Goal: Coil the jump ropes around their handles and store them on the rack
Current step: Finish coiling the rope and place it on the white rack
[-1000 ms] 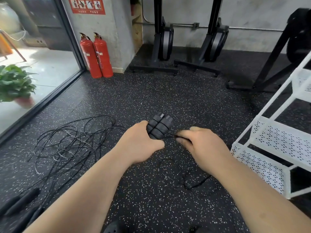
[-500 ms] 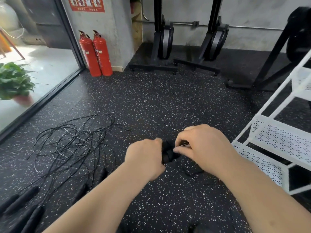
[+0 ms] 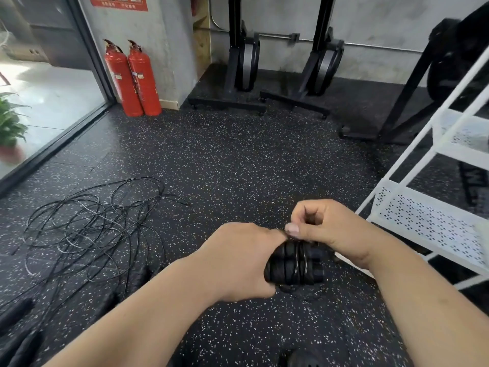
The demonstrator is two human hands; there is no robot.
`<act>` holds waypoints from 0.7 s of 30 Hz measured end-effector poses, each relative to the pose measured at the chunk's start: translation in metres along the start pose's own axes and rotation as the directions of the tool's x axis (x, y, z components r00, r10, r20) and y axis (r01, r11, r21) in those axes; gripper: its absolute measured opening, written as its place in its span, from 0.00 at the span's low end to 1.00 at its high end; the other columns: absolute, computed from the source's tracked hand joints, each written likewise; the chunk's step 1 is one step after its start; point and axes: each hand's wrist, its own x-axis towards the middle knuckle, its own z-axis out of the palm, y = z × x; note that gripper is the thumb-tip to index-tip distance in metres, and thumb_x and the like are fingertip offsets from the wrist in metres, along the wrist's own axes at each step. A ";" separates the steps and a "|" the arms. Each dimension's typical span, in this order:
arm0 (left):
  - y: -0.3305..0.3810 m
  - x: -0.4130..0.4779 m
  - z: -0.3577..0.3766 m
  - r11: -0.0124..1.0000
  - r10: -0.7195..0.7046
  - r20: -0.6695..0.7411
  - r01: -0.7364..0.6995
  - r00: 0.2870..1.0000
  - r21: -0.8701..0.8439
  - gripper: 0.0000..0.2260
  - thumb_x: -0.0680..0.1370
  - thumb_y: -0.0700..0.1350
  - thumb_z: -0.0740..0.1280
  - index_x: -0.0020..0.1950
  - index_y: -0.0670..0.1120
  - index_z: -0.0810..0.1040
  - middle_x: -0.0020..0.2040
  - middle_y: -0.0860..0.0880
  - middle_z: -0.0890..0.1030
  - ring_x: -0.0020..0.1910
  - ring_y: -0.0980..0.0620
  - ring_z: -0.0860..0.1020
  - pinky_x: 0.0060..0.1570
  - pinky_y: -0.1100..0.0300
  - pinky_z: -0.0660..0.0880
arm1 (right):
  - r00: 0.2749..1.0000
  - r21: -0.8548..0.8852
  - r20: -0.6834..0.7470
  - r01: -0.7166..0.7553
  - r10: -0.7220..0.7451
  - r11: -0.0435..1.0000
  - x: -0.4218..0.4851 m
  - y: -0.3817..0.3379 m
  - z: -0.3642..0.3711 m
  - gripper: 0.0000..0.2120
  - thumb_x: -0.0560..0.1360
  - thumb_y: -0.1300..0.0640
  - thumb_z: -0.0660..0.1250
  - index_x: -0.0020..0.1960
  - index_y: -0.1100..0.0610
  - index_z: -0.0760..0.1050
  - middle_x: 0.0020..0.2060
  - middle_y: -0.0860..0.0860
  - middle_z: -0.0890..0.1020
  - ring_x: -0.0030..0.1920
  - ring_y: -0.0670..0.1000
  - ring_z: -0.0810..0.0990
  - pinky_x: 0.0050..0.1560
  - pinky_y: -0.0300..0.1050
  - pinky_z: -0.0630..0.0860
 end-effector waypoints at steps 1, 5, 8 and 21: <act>0.001 -0.001 -0.002 1.000 0.001 -0.018 -0.001 1.000 -0.016 0.16 0.73 0.58 0.71 0.53 0.58 0.66 0.45 0.57 0.77 0.44 0.52 0.77 0.47 0.53 0.75 | 1.000 0.061 0.015 -0.011 0.011 0.998 0.000 0.002 0.002 0.16 0.73 0.47 0.81 0.43 0.55 0.78 0.36 0.49 0.78 0.37 0.46 0.75 0.37 0.36 0.72; 0.003 -0.003 -0.008 0.991 -0.051 -0.071 0.041 0.996 -0.131 0.20 0.72 0.57 0.72 0.52 0.61 0.61 0.40 0.59 0.73 0.40 0.55 0.74 0.43 0.57 0.70 | 0.996 0.279 0.057 -0.081 0.067 0.957 0.005 0.005 0.013 0.25 0.74 0.36 0.76 0.48 0.58 0.75 0.40 0.54 0.76 0.39 0.51 0.74 0.41 0.44 0.73; -0.002 -0.003 -0.012 0.947 -0.185 -0.114 0.147 0.976 -0.285 0.21 0.71 0.56 0.74 0.55 0.62 0.63 0.40 0.58 0.76 0.39 0.58 0.75 0.42 0.58 0.71 | 0.992 0.378 -0.078 -0.060 0.096 0.924 0.012 0.005 0.032 0.23 0.82 0.42 0.69 0.52 0.64 0.79 0.45 0.58 0.83 0.47 0.56 0.82 0.57 0.51 0.78; -0.062 0.000 -0.016 0.743 -0.669 -0.211 0.633 0.712 -0.218 0.16 0.72 0.58 0.72 0.51 0.52 0.70 0.41 0.54 0.75 0.40 0.48 0.76 0.40 0.53 0.71 | 0.957 -0.702 -0.271 -0.123 -0.104 0.702 0.003 -0.012 0.100 0.11 0.88 0.46 0.57 0.56 0.46 0.77 0.43 0.45 0.82 0.39 0.46 0.80 0.41 0.45 0.76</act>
